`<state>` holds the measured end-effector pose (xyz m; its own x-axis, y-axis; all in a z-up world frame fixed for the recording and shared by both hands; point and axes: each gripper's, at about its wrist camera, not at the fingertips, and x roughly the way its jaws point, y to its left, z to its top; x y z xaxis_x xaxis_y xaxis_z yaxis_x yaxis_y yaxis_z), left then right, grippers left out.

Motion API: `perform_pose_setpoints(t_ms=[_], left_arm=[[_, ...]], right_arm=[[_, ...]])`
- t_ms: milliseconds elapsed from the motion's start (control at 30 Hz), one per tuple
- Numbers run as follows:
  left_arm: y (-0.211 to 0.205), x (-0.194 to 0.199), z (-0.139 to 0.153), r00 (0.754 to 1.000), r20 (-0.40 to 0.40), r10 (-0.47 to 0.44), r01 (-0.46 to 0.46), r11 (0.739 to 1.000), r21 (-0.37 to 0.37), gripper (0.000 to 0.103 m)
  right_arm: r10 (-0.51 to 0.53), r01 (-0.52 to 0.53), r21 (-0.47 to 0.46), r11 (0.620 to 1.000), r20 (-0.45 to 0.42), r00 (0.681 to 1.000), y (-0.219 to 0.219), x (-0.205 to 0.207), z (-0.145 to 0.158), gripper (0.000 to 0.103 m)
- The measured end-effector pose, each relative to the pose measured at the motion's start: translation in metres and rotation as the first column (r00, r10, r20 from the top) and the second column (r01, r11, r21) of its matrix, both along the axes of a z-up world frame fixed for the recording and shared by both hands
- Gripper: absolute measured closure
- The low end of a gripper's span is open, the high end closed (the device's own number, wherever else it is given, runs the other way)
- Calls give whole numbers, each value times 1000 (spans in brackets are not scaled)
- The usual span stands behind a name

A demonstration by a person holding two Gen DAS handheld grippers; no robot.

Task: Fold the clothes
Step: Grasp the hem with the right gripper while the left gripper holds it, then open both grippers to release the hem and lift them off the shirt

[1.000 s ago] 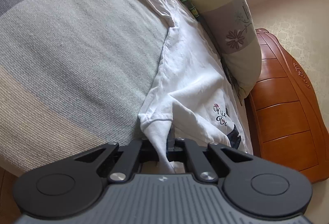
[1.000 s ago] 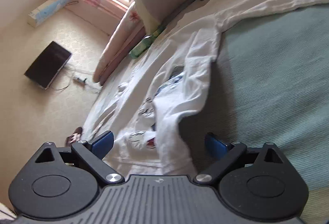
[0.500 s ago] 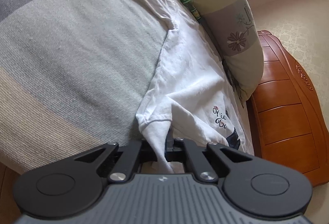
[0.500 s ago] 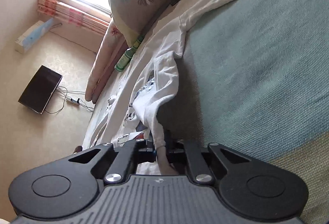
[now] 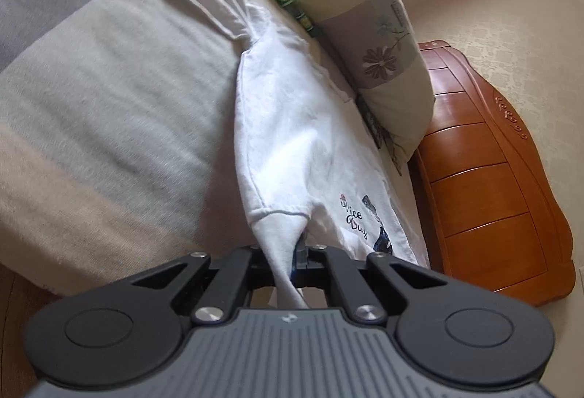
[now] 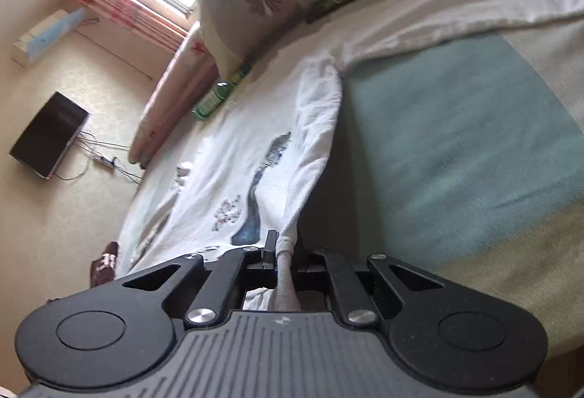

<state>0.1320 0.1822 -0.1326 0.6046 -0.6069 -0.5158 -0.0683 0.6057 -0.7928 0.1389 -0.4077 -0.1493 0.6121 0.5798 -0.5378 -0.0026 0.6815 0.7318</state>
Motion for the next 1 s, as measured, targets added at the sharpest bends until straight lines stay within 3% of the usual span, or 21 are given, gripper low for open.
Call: perform_pose_setpoints(t_ms=[167, 333, 400, 467, 500, 567, 633, 733, 800, 867, 967, 1000], left_arm=[[0, -5, -8, 999, -36, -20, 22, 999, 45, 103], [1, -10, -14, 997, -67, -40, 47, 994, 98, 102], [6, -14, -16, 994, -103, -32, 47, 987, 152, 98], [13, -16, -2, 997, -69, -23, 38, 974, 225, 98], [16, -17, 8, 999, -39, -21, 30, 964, 264, 96], [19, -16, 28, 999, 26, -30, 19, 938, 345, 95], [9, 1, 44, 993, 91, -80, 33, 903, 429, 92], [-27, 42, 54, 974, 140, -180, 90, 867, 490, 84], [-62, 70, 55, 951, 160, -264, 137, 824, 549, 82], [-95, 98, 47, 934, 154, -322, 172, 784, 596, 82], [-115, 131, 26, 933, 129, -336, 181, 748, 639, 80], [-113, 137, 21, 935, 123, -332, 181, 746, 641, 81]], right_arm=[[-19, 18, -37, 999, -10, 1000, -1, 0, 0, 94], [20, -29, -116, 993, -79, 997, 5, -1, -13, 94], [16, -28, -131, 991, -94, 995, 5, -4, -15, 92], [-36, 26, -133, 991, -77, 996, -3, -13, -7, 83], [-72, 63, -149, 987, -51, 996, -9, -18, 2, 73], [-113, 112, -185, 976, 8, 994, -15, -20, 19, 70], [-101, 111, -241, 964, 55, 993, -8, -7, 35, 67], [-59, 94, -323, 942, 118, 991, 9, 16, 56, 51], [39, 17, -390, 921, 136, 990, 43, 42, 56, 41], [126, -56, -461, 885, 123, 984, 78, 65, 46, 37], [202, -128, -550, 825, 77, 976, 113, 92, 20, 37], [217, -140, -585, 799, 62, 974, 117, 93, 12, 37]])
